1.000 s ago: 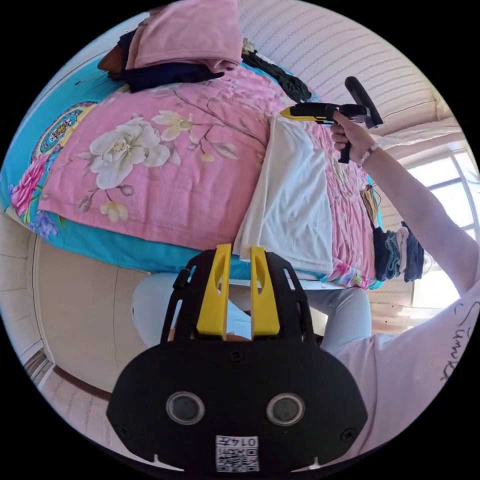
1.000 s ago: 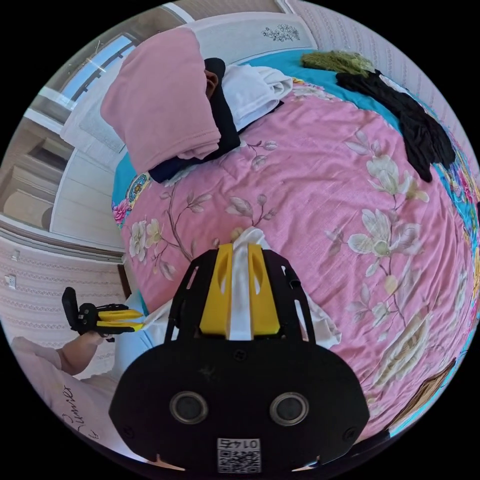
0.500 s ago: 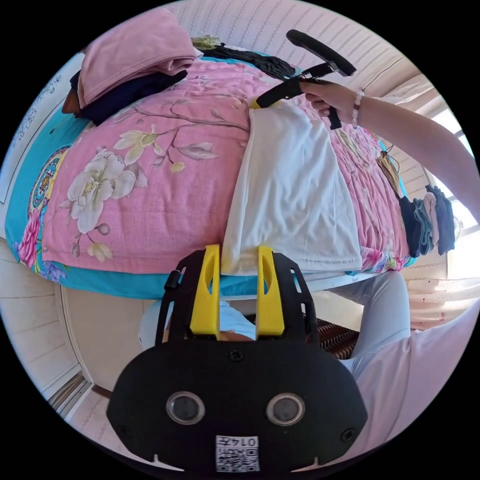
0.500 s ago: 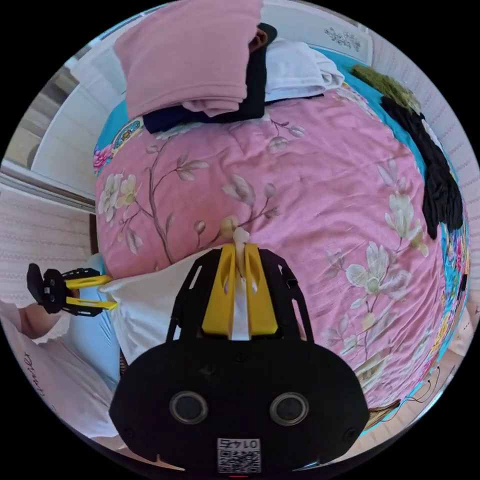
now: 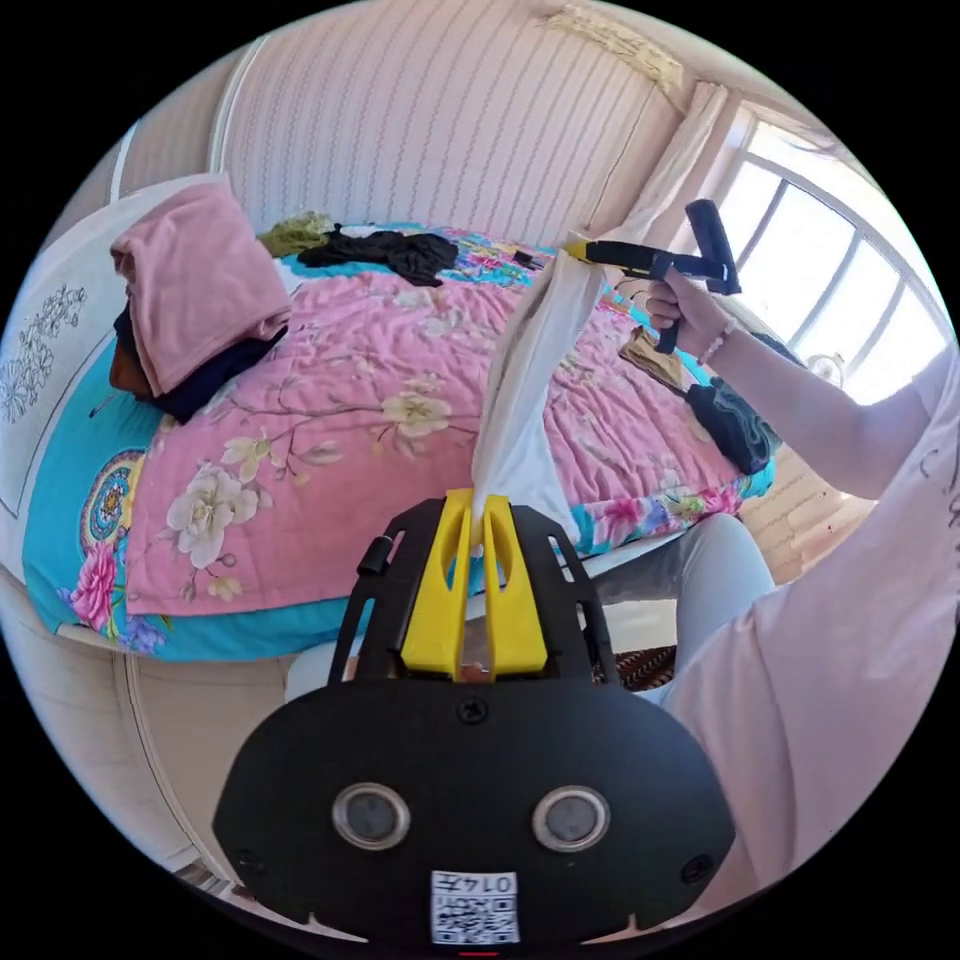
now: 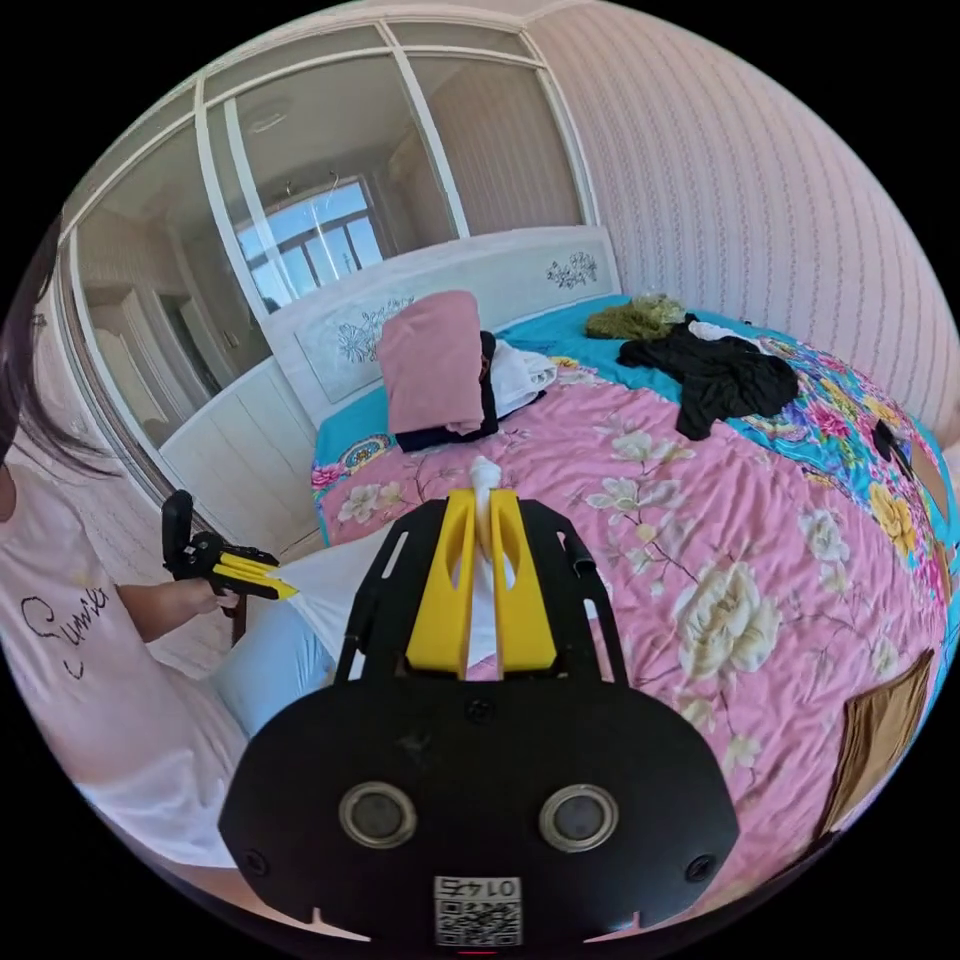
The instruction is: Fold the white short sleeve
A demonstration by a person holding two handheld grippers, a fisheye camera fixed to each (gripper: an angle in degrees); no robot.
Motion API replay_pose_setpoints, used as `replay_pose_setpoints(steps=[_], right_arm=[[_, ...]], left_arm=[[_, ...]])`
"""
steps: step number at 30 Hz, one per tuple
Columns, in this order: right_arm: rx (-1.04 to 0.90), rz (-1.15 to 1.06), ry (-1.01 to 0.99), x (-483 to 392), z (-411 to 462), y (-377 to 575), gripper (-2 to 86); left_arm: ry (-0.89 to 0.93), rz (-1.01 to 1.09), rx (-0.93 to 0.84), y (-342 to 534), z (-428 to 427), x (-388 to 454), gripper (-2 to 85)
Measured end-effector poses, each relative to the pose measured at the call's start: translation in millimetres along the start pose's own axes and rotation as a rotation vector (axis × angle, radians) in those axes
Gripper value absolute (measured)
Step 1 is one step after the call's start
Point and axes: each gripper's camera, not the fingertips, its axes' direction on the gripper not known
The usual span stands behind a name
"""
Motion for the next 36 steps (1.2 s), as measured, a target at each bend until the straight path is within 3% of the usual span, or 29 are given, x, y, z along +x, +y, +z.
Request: replay_pose_setpoints(steps=[7, 17, 23, 26, 28, 30, 33, 36], right_arm=[[0.168, 0.127, 0.041, 17.7, -142.5, 25.3, 1.3], [0.276, 0.273, 0.112, 89.2, -201.0, 33.5, 1.4], [0.282, 0.302, 0.338, 185.1, -295.7, 15.4, 1.8], [0.154, 0.332, 0.478, 263.6, -347.5, -27.2, 2.4], [-0.007, 0.399, 0.550, 351.8, -380.5, -75.6, 3.5], [-0.136, 0.469, 0.634, 424.3, -387.1, -105.3, 5.7], [-0.248, 0.612, 0.730, 518.8, -369.2, -112.5, 12.1], [-0.218, 0.672, 0.696, 549.2, -336.6, -86.5, 14.9]], left_arm=[[0.098, 0.173, 0.070, -8.4, -51.0, 72.7, -0.9], [0.199, 0.332, 0.099, -69.9, -68.1, 134.6, -1.0], [0.447, 0.424, 0.165, -163.6, 18.1, 202.7, -0.9], [0.552, 0.405, 0.210, -236.9, 84.1, 238.9, -0.5], [0.633, 0.255, 0.211, -305.5, 163.7, 258.9, 0.4], [0.622, 0.153, 0.143, -358.2, 240.8, 272.7, 4.2], [0.461, 0.109, -0.032, -412.9, 350.0, 274.4, 6.8], [0.391, 0.100, -0.096, -422.4, 395.4, 230.6, 6.4]])
